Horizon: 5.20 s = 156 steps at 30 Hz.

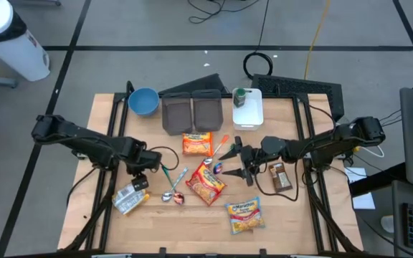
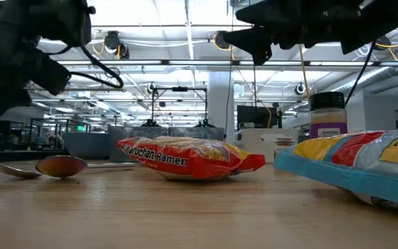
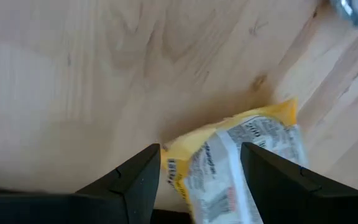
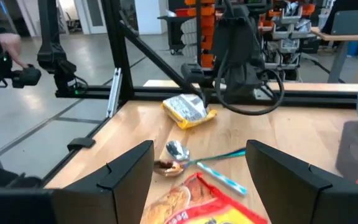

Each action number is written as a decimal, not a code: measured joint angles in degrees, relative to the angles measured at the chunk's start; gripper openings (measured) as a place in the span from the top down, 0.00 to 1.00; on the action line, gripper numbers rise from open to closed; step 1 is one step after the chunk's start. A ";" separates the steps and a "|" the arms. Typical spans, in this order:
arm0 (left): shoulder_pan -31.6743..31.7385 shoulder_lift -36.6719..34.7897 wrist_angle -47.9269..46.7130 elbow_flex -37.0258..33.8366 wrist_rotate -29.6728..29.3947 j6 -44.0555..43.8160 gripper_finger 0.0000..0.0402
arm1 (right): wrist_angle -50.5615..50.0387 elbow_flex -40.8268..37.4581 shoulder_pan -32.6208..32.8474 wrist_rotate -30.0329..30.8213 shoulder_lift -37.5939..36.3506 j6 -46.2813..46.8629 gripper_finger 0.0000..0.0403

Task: Pick & Place Food Item
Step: Put the yellow noodle pack into the right black bin

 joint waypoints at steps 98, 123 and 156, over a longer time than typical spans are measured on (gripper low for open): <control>6.32 25.25 5.83 -0.03 18.07 35.80 0.87 | 5.38 -5.36 -0.04 0.00 0.00 -2.34 0.38; 7.02 25.23 -0.12 4.48 18.69 36.46 1.00 | 7.06 -5.38 -0.04 1.58 0.00 -2.07 0.38; 17.88 9.39 -15.54 36.12 -1.61 36.30 1.00 | 10.47 -5.38 -0.08 6.87 -0.01 2.18 0.38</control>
